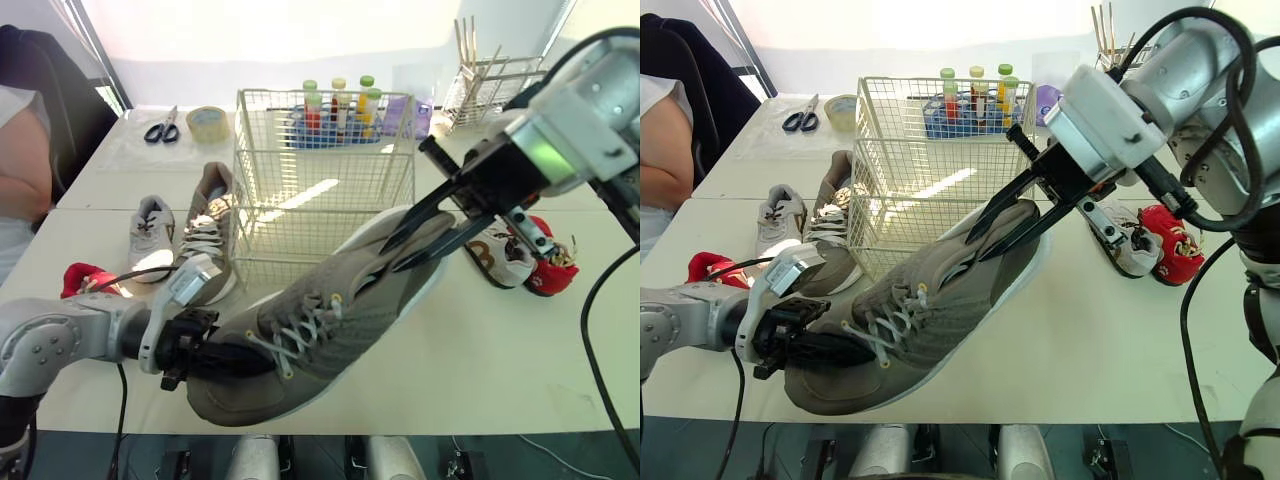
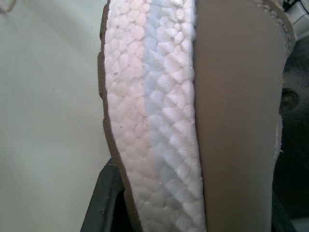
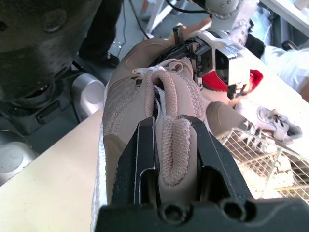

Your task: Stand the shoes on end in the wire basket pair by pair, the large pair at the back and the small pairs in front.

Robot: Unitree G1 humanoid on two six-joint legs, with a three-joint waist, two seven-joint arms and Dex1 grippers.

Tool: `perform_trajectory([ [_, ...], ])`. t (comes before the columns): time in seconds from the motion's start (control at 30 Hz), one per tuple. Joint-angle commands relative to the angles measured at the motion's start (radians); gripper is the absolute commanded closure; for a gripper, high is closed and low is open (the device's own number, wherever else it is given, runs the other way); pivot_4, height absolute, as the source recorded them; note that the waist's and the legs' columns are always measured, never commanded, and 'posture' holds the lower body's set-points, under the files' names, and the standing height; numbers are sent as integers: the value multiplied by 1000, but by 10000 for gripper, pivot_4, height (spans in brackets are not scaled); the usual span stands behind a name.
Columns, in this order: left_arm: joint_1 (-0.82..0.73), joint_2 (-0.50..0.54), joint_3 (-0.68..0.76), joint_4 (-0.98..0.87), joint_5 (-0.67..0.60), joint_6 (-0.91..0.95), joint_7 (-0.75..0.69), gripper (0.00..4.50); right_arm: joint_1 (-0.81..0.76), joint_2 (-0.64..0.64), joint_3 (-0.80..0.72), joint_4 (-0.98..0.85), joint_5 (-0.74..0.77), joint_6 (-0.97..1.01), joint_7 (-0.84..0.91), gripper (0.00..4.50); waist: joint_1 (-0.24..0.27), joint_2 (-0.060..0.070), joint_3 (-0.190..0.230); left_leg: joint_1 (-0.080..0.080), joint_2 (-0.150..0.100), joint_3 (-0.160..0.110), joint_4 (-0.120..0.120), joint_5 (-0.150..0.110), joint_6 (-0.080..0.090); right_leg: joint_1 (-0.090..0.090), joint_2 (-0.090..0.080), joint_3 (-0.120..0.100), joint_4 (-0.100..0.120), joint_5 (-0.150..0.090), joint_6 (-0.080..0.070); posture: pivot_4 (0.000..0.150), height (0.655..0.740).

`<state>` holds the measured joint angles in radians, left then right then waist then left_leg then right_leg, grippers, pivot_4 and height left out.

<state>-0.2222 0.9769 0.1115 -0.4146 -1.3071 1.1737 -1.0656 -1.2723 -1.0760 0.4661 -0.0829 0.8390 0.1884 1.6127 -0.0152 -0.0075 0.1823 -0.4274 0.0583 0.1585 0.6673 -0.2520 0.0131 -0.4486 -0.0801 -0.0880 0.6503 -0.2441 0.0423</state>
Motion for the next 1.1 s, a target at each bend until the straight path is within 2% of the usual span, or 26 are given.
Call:
perform_trajectory([
  [0.03,45,-46,115,-58,-177,-34,105,34548,9,15,-120,123,-61,92,-68,32836,-5,0,0,0,0,0,0,0,0,0,0,0,0,0,0,1500,7352],
  [0.07,73,-68,140,-78,-231,-57,168,34548,14,19,-164,192,-92,113,-137,28962,-4,0,0,0,0,0,0,0,0,0,0,0,0,0,0,1500,7352],
  [0.17,123,-119,179,-131,-354,-119,328,34548,43,24,-272,309,-155,164,-287,12549,3,-1,0,1,0,-1,1,0,0,1,-1,0,1,0,0,1500,7352],
  [0.2,136,-144,186,-149,-390,-155,393,34548,88,7,-330,325,-125,232,-326,8468,6,-1,0,1,0,-2,1,0,0,2,-2,-1,0,0,-1,1500,7352],
  [0.33,163,-224,185,-197,-472,-269,577,34548,352,20,-611,241,142,567,-488,8468,10,-5,-2,1,-2,-7,2,-1,2,8,-6,-6,-3,-2,-4,1500,7352],
  [0.4,123,-263,161,-198,-468,-315,629,34548,517,111,-693,92,292,679,-627,8468,2,-3,-3,2,-5,-8,1,-1,2,9,-8,-6,-2,-1,-3,1500,7352],
  [0.5,46,-298,132,-172,-466,-350,666,34548,657,236,-749,-75,458,761,-796,8468,-5,-3,-3,4,-5,-10,1,0,2,10,-6,-7,2,1,1,1500,7352],
  [0.6,6,-302,115,-140,-448,-343,655,34548,674,311,-780,-155,630,792,-917,8468,-1,-2,-2,4,-4,-12,0,1,4,10,-1,-7,3,1,2,1500,7352],
  [0.67,-15,-293,112,-119,-438,-335,637,34548,669,331,-774,-190,685,804,-969,8468,2,-2,-3,4,-4,-14,0,1,4,10,0,-7,4,1,2,1500,7352],
  [0.9,-70,-282,90,-67,-385,-304,580,34548,631,409,-739,-213,772,788,-1073,8468,4,-3,-3,4,-6,-14,0,1,5,12,1,-7,2,1,5,1500,7352],
  [1.1,-70,-292,68,-76,-349,-292,557,34548,608,456,-700,-206,754,782,-1103,8468,3,-3,-3,4,-6,-14,0,1,5,12,1,-7,1,2,5,1500,7352],
])
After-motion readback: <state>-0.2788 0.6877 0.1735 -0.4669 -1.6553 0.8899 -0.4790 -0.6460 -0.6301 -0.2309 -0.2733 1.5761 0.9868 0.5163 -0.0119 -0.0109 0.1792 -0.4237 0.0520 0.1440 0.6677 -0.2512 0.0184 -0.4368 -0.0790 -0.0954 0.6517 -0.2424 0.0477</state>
